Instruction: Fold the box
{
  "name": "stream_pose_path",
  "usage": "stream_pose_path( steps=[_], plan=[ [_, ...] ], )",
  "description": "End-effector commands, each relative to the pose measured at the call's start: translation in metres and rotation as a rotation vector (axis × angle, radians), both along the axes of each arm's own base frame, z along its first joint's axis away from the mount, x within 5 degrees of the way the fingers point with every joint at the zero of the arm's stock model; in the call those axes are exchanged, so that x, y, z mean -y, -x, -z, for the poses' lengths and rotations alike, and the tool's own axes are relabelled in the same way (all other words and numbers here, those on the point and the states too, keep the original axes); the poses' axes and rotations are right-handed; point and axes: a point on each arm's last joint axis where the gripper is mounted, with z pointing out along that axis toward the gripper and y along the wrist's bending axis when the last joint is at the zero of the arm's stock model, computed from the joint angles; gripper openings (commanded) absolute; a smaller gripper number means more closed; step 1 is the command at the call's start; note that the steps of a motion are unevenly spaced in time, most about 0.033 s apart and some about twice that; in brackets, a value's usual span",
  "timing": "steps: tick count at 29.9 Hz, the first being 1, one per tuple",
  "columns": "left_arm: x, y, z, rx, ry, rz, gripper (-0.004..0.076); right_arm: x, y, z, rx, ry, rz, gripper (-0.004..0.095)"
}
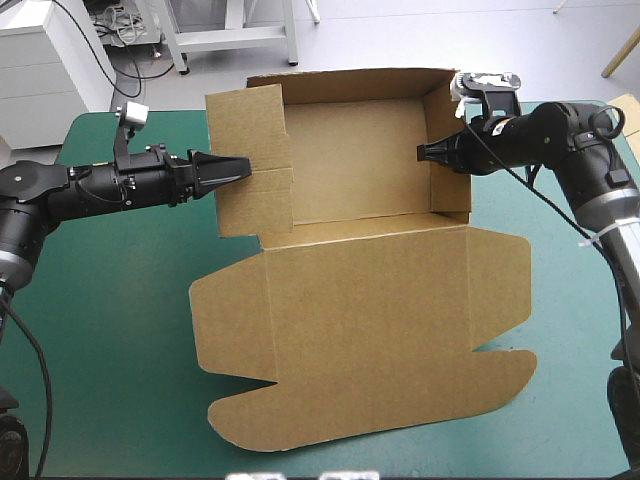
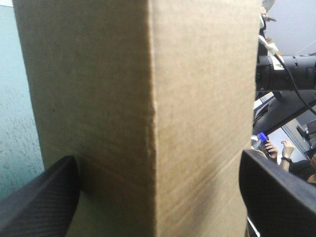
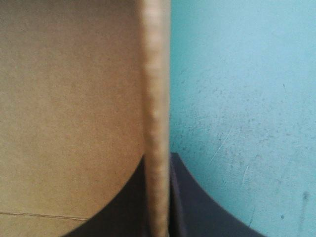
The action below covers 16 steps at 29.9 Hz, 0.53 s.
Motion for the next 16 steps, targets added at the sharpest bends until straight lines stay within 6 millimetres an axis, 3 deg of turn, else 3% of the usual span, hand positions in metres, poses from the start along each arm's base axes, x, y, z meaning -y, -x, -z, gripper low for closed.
stream_pose_path(
  steps=[1,8,11,16],
  plan=[
    [0.006,0.015,-0.025,0.06,0.081,0.063,0.062,0.001,0.009,-0.031,0.129,-0.062,0.015,-0.0017],
    [0.013,0.018,-0.034,0.018,0.058,0.07,0.062,-0.016,0.013,-0.032,0.141,-0.069,-0.028,-0.0012],
    [0.027,0.021,-0.045,0.0,-0.089,0.049,0.062,-0.023,0.014,-0.033,0.157,-0.073,-0.034,-0.0012],
    [0.049,0.025,-0.056,-0.039,-0.404,-0.15,0.062,-0.032,0.016,-0.033,0.172,-0.016,-0.02,-0.0009]
  ],
)
